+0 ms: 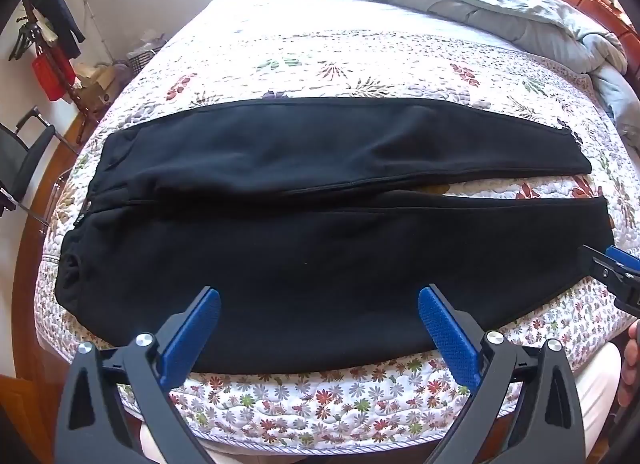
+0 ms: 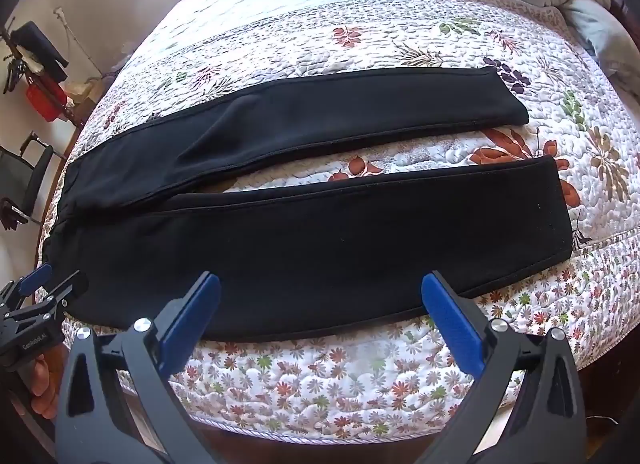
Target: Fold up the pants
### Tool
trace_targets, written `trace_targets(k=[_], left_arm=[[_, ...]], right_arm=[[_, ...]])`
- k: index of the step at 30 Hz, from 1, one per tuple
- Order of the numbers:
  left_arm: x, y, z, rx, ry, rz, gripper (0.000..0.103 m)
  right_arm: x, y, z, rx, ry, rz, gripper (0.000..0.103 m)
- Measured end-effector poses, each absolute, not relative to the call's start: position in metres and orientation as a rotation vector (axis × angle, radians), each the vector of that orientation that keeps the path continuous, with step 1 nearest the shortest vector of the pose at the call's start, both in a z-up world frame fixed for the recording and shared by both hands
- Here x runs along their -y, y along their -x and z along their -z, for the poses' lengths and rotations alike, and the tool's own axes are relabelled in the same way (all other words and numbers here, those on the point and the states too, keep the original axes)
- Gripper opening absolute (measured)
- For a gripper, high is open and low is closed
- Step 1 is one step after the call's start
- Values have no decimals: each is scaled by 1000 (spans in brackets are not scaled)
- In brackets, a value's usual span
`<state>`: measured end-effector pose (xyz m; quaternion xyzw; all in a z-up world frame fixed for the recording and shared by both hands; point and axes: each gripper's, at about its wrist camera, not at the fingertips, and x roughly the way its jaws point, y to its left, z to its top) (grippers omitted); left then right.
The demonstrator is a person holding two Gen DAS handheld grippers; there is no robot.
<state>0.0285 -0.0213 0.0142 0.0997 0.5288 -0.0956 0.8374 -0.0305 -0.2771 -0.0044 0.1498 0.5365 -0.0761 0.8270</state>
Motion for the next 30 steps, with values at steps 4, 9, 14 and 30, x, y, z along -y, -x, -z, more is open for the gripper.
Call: trace_targets(k=[4,9,14,30], left_arm=[[22,-29,-13,-1122,-213,202,99],[22,-30,-10,-1127,-214,201,99],[22,-31,-9,-1129,-214,199,99],[24,-34,-5,-1133,-220,200,99]], right_arm=[[275,33,6,-1143,-326,154,100],[274,31,7,-1141,-339,125,100],[275,29,9,-1141,-316,140,100],[282,28,16,-1150,-295,187,100]])
